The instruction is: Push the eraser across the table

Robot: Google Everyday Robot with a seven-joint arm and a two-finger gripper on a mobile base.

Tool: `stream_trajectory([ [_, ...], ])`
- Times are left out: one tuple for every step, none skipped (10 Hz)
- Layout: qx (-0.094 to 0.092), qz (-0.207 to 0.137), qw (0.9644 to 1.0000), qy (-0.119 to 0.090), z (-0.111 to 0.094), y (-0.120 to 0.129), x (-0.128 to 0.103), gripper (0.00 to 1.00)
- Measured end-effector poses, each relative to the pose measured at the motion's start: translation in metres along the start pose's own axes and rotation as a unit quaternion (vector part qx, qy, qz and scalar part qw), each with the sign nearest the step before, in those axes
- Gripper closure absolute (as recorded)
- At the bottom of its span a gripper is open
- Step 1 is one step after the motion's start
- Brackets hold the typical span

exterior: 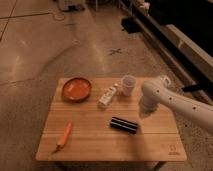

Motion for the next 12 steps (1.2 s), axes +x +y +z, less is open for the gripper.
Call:
stream_trajectory([
  [-0.001,0.000,1.0000,0.000,0.002,0.000,0.000,0.95],
  [-0.001,0.000,1.0000,-0.001,0.002,-0.001,-0.002,0.95],
  [-0.004,0.000,1.0000,-0.002,0.006,-0.001,-0.004,0.95],
  [-0.004,-0.001,1.0000,-0.001,0.009,-0.002,-0.005,0.95],
  [-0.005,-0.002,1.0000,-0.001,0.011,-0.003,-0.006,0.95],
  [-0.004,-0.002,1.0000,-0.002,0.013,-0.002,-0.007,0.95],
  [-0.005,-0.003,1.0000,-0.002,0.014,-0.002,-0.009,0.95],
  [-0.005,-0.004,1.0000,-0.003,0.015,-0.002,-0.011,0.95],
  [-0.005,-0.005,1.0000,-0.003,0.016,-0.002,-0.012,0.95],
  [-0.005,-0.006,1.0000,-0.003,0.019,-0.002,-0.014,0.95],
  [-0.005,-0.007,1.0000,-0.003,0.020,-0.003,-0.015,0.95],
  [-0.005,-0.007,1.0000,-0.004,0.021,-0.003,-0.016,0.95],
])
